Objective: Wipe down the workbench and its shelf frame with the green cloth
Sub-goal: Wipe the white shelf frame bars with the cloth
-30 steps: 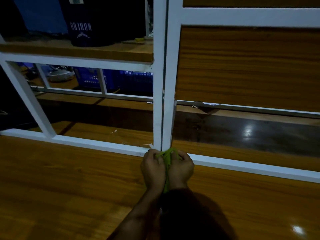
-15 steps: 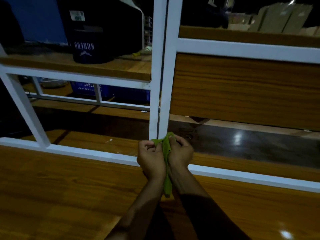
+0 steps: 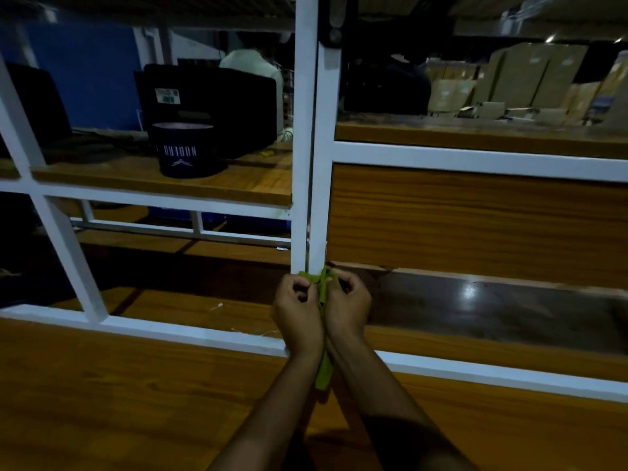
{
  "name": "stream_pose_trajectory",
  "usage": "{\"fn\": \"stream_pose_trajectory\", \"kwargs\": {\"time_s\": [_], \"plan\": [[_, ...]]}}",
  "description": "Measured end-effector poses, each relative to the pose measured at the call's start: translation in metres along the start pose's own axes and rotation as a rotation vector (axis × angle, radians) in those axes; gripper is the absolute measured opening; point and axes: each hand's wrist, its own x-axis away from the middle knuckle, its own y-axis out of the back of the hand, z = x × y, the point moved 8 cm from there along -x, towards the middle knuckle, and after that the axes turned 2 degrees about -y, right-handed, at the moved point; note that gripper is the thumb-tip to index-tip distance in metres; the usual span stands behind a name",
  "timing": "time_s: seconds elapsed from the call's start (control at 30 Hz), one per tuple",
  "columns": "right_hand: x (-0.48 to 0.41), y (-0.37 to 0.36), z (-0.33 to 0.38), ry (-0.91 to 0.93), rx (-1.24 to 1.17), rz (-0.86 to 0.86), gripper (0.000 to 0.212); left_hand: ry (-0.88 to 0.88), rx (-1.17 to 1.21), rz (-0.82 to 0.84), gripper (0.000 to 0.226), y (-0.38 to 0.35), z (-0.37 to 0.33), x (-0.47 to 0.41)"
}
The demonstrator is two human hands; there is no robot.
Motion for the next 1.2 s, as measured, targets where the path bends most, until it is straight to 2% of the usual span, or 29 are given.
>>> {"fn": "stream_pose_trajectory", "kwargs": {"time_s": [0.1, 0.2, 0.27, 0.33, 0.4, 0.47, 0.53, 0.67, 0.8, 0.87, 0.93, 1.03, 1.1, 1.17, 1.2], "plan": [[0.008, 0.010, -0.057, -0.075, 0.142, 0.009, 0.021, 0.137, -0.076, 0.063, 0.020, -0.001, 0.056, 0.028], [0.019, 0.023, -0.117, -0.156, 0.324, 0.047, 0.021, 0.359, -0.007, 0.100, 0.014, -0.003, 0.115, 0.061], [0.025, 0.025, -0.132, -0.162, 0.369, 0.084, 0.024, 0.479, 0.045, 0.104, 0.020, -0.008, 0.135, 0.074], [0.025, 0.024, -0.130, -0.141, 0.381, 0.080, 0.030, 0.498, 0.073, 0.095, 0.016, -0.009, 0.137, 0.073], [0.026, 0.023, -0.118, -0.098, 0.351, 0.054, 0.029, 0.445, 0.027, 0.129, 0.012, -0.004, 0.121, 0.063], [0.029, 0.018, -0.097, -0.034, 0.322, 0.019, 0.030, 0.378, -0.014, 0.137, 0.020, 0.003, 0.103, 0.049], [0.033, 0.008, -0.069, 0.093, 0.357, -0.002, 0.035, 0.341, 0.017, 0.112, 0.019, 0.008, 0.087, 0.034], [0.039, -0.016, -0.001, 0.313, 0.288, -0.061, 0.029, 0.304, 0.322, 0.019, 0.019, 0.012, 0.046, -0.001], [0.035, -0.028, 0.069, 0.480, 0.182, -0.135, 0.023, 0.010, 0.268, 0.034, 0.029, 0.015, -0.027, -0.041], [0.031, -0.034, 0.099, 0.530, 0.132, -0.138, 0.023, -0.097, 0.228, 0.015, 0.032, 0.017, -0.058, -0.058], [0.027, -0.040, 0.124, 0.563, 0.100, -0.129, 0.022, -0.122, 0.250, -0.003, 0.028, 0.017, -0.081, -0.071], [0.023, -0.047, 0.149, 0.579, 0.110, -0.111, 0.023, -0.023, 0.366, -0.028, 0.017, 0.014, -0.095, -0.082], [0.024, -0.047, 0.155, 0.581, 0.122, -0.107, 0.025, 0.035, 0.379, -0.020, 0.016, 0.012, -0.094, -0.082], [0.029, -0.044, 0.164, 0.601, 0.090, -0.108, 0.024, -0.048, 0.362, -0.036, 0.020, 0.017, -0.106, -0.082], [0.031, -0.042, 0.174, 0.620, 0.058, -0.111, 0.024, -0.142, 0.332, -0.036, 0.020, 0.018, -0.120, -0.085]]}}
